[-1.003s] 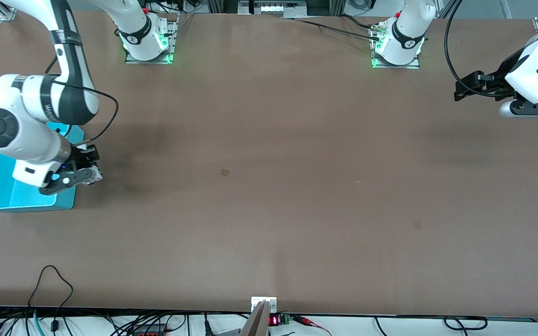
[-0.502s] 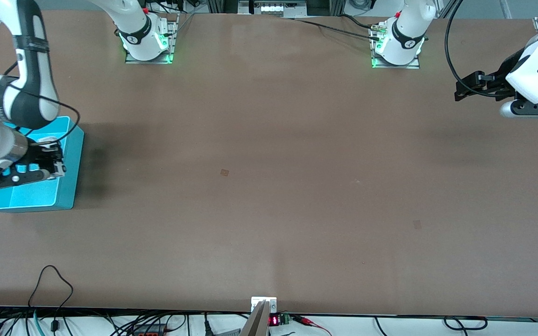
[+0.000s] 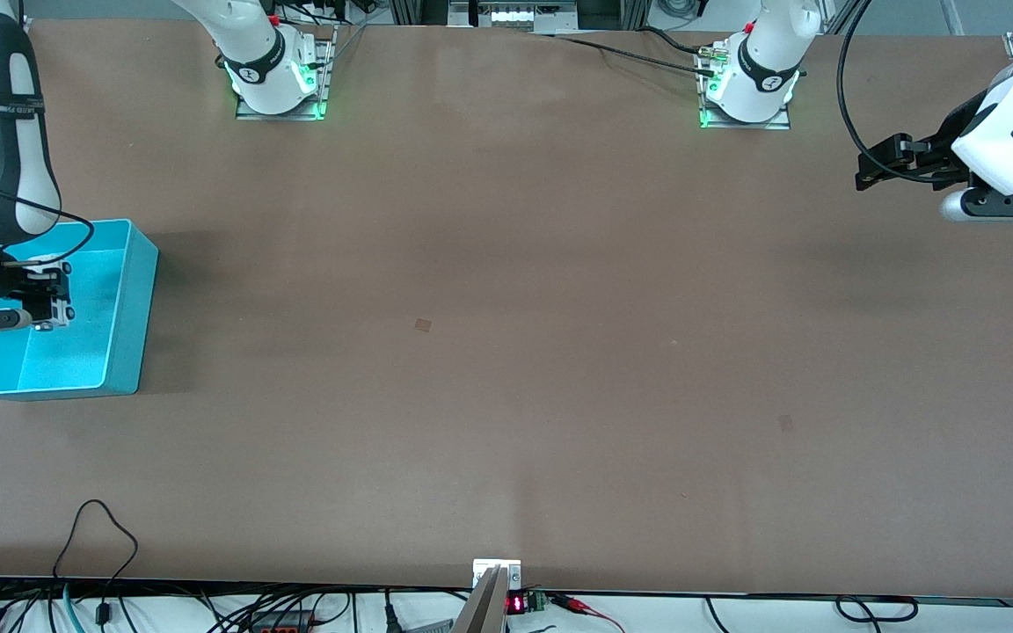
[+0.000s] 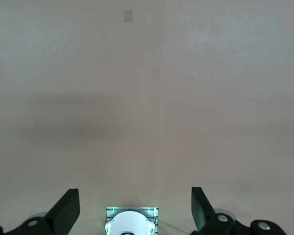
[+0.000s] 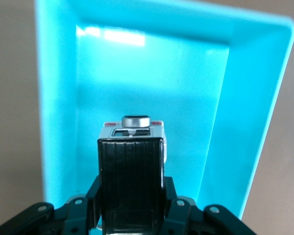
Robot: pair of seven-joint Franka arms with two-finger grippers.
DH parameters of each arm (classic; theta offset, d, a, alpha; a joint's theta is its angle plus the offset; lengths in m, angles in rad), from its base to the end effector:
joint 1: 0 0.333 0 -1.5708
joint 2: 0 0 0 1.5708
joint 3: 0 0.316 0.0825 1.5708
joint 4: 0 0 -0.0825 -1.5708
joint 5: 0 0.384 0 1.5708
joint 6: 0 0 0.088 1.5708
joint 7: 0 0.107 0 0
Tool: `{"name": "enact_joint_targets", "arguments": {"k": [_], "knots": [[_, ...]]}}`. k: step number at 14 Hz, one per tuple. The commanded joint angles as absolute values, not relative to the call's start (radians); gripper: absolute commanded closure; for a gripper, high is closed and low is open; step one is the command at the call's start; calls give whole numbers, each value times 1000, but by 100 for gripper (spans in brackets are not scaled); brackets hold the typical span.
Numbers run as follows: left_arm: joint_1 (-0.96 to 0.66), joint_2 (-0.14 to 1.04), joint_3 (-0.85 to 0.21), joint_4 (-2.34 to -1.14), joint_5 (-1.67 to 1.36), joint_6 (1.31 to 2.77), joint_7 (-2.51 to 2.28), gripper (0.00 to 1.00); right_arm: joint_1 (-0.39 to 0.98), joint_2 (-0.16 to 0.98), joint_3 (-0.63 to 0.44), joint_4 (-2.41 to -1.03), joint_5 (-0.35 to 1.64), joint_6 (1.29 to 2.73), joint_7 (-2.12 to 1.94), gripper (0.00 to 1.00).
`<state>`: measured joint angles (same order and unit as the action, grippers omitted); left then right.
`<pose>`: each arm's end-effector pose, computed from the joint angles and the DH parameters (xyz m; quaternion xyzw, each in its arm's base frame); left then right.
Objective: Wind and store white jeep toy
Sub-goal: 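Lower the jeep into the bin and open the right gripper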
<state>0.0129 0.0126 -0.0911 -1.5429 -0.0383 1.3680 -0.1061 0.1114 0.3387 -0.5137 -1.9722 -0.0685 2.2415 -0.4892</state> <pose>0.5337 -0.0462 0.6149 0.9954 0.0118 -0.0950 0.0109 0.5594 -0.2267 0.3181 0.9911 0.0758 -0.0599 0.0916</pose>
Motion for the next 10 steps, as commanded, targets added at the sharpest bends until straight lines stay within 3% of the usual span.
{"name": "enact_joint_targets", "arguments": {"k": [1,10], "knots": [[17,26,-92,-1511,-57,1345,-97,0,75,337,-502,-2028,-31,2310,-517,100],[17,26,-91,-1511,-57,1345,-97,0,17,431,-499,-2080,112,2425,-658,100]]}}
